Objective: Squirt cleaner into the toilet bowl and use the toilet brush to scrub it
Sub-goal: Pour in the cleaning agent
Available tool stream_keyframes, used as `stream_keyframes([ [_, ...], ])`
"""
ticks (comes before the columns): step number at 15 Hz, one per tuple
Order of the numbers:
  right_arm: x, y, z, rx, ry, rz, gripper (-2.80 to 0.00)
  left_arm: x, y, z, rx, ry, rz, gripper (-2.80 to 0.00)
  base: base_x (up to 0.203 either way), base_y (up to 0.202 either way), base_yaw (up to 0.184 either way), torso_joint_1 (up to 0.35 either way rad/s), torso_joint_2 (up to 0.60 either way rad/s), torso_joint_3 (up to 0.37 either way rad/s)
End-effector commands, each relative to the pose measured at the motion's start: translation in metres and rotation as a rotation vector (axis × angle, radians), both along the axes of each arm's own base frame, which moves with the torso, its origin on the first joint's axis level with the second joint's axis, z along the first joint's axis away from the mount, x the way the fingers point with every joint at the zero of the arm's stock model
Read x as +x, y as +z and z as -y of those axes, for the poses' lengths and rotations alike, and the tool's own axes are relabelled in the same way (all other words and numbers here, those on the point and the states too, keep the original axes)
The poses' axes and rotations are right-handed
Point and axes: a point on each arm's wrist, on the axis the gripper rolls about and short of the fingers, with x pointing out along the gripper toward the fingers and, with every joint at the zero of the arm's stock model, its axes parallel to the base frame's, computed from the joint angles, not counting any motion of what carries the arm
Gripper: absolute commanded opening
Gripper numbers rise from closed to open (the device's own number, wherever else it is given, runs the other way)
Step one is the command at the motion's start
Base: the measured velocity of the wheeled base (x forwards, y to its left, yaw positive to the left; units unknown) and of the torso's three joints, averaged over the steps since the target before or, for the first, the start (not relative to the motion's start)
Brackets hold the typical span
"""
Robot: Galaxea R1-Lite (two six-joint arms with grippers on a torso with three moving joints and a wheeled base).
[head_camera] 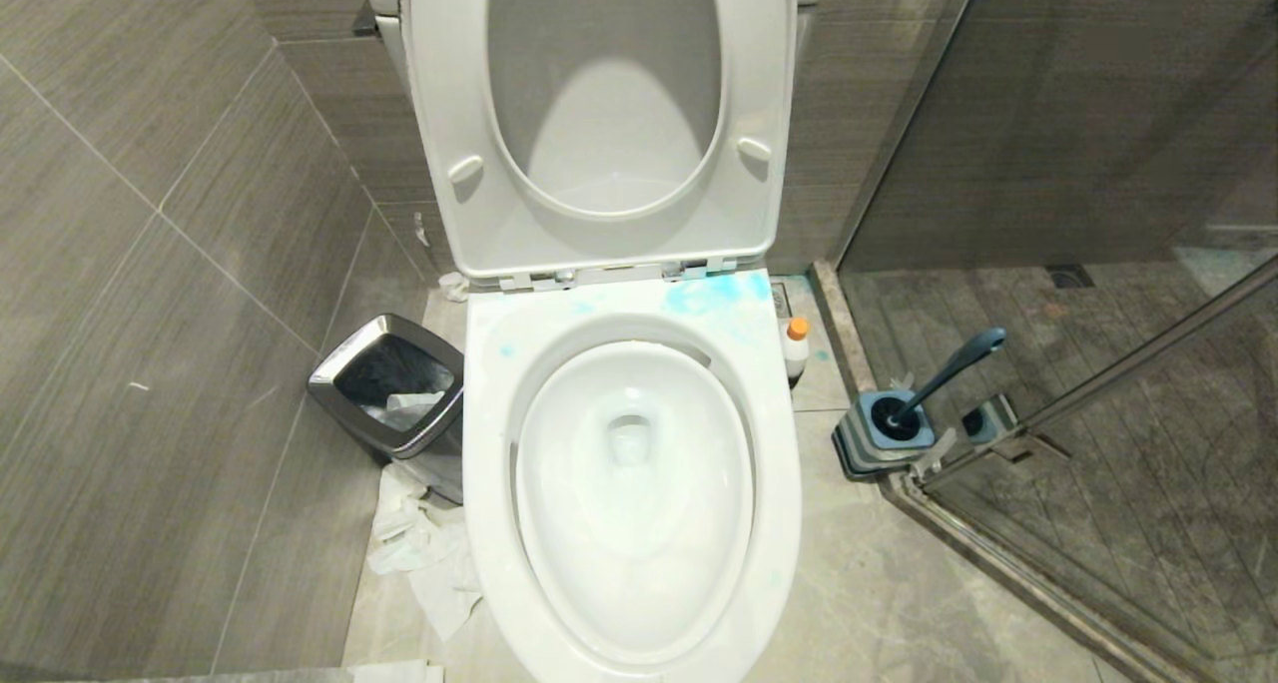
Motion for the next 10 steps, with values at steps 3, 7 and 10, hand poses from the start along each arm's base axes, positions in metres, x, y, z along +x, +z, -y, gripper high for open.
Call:
stream_keyframes([
  [3,0.000,0.000,0.000,0.000,0.000,0.000,-2.80,-0.018,-0.057,0.003,0.008,0.024,-0.006,-2.80,0.000,0.000,0.000,0.000,0.00,0.000],
  [7,0.000,0.000,0.000,0.000,0.000,0.000,-2.80,-0.017,-0.085,0.003,0.016,0.032,-0.035,-2.80,0.000,0.000,0.000,0.000,0.00,0.000],
  [10,0.000,0.000,0.000,0.000,0.000,0.000,-2.80,-0.028,-0.121,0.002,0.025,0.029,-0.021,-2.80,0.000,0.000,0.000,0.000,0.00,0.000],
])
